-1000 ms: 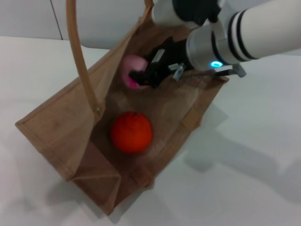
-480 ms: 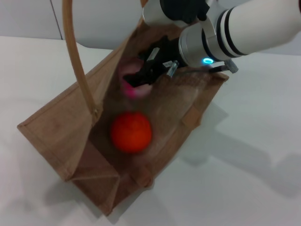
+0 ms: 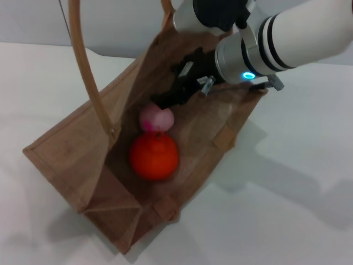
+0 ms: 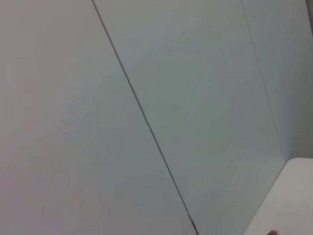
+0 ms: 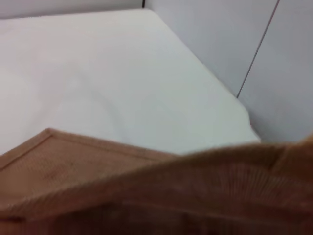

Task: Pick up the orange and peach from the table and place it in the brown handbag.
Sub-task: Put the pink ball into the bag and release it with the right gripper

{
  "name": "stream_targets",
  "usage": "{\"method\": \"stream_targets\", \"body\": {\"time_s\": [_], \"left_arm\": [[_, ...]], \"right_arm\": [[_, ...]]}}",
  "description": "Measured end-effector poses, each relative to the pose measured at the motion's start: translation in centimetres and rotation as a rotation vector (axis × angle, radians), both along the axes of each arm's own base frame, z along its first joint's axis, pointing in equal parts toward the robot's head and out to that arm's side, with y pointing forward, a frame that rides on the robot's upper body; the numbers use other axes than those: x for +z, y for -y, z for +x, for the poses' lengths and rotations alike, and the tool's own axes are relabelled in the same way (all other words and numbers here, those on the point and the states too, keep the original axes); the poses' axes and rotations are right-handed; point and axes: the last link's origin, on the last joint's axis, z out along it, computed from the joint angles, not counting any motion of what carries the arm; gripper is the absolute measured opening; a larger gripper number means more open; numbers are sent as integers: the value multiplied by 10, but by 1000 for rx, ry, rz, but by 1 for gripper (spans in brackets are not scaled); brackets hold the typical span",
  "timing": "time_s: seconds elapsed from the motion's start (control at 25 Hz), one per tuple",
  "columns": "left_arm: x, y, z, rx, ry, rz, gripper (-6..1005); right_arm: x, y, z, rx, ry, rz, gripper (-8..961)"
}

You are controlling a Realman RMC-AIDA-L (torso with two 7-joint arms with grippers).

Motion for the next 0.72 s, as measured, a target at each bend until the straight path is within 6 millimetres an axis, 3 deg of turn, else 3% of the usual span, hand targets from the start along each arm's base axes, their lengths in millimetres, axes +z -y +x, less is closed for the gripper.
{"method": "stream_targets", "body": {"time_s": [0.28,0.48,0.72], "left_arm": [[4,-6,-21,76,2,37,150],[4,-11,-33,123,6,41,151],[9,-17,-47,163,57,76,152]], "right_arm": [[8,21,23,-113,82,-117,835],[52,29,50,-185,165,-25,824],[97,10,57,-186,134,223,825]]}}
